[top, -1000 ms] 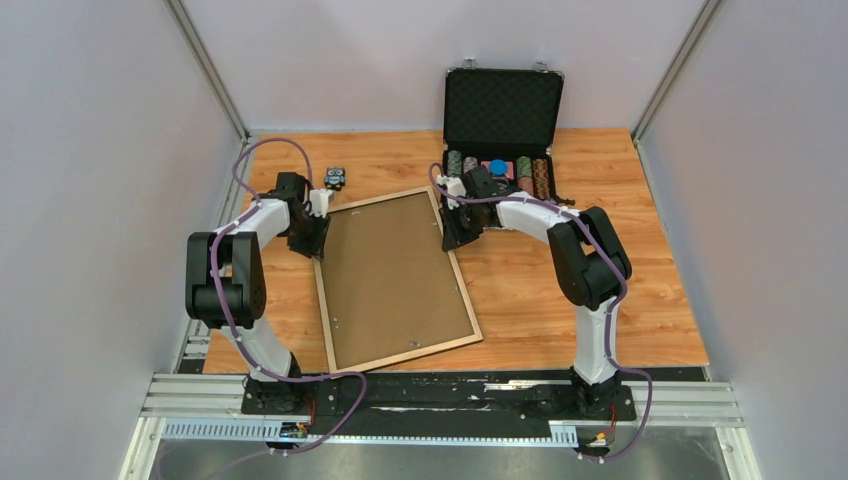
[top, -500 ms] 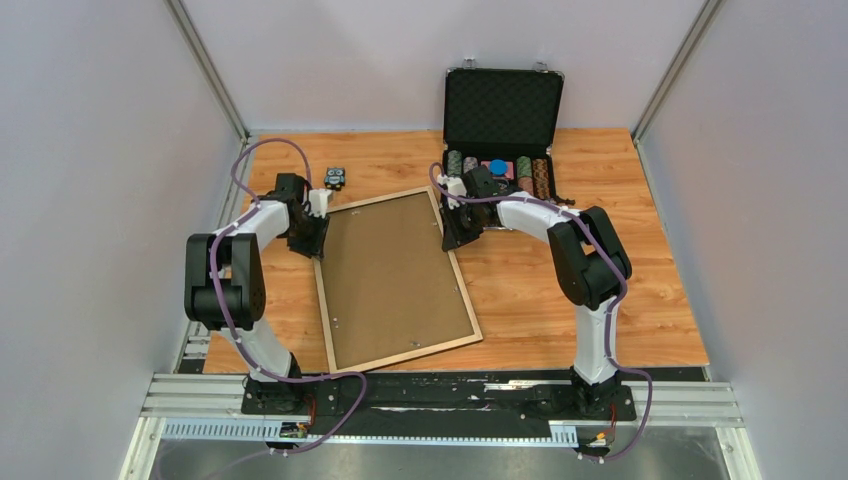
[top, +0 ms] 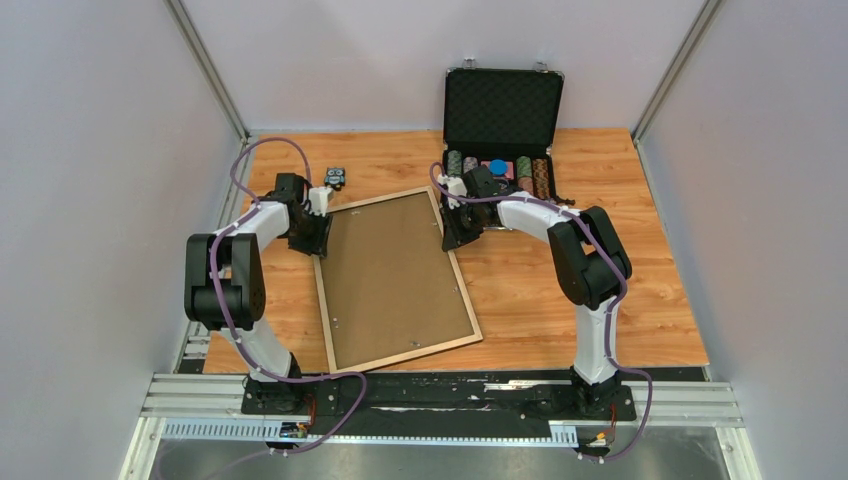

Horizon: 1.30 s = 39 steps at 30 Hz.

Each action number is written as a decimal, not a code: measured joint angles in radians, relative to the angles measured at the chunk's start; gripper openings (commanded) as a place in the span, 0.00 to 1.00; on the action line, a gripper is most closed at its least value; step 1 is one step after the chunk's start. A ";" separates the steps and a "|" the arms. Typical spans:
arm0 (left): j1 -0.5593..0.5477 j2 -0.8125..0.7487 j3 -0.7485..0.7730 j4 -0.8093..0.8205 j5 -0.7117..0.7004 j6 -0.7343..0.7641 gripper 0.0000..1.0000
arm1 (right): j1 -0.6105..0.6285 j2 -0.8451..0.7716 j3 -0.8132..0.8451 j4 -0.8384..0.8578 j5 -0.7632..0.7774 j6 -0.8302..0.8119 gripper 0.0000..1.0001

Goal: Put the photo into the frame

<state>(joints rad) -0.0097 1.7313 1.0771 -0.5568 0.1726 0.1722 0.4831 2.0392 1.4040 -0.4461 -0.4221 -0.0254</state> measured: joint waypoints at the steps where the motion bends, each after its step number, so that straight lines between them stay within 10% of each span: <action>1: 0.000 0.000 -0.001 0.002 -0.002 -0.003 0.44 | 0.000 0.000 0.000 0.000 0.000 0.000 0.17; 30: 0.004 -0.002 -0.002 0.003 -0.013 -0.005 0.25 | -0.004 0.002 0.000 0.001 -0.010 0.002 0.16; 39: -0.002 -0.003 0.000 0.011 0.005 0.011 0.69 | -0.005 0.003 0.000 0.002 -0.010 0.011 0.08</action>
<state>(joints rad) -0.0113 1.7283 1.0771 -0.5457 0.1780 0.1833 0.4782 2.0418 1.4036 -0.4442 -0.4324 -0.0147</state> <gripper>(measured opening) 0.601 0.243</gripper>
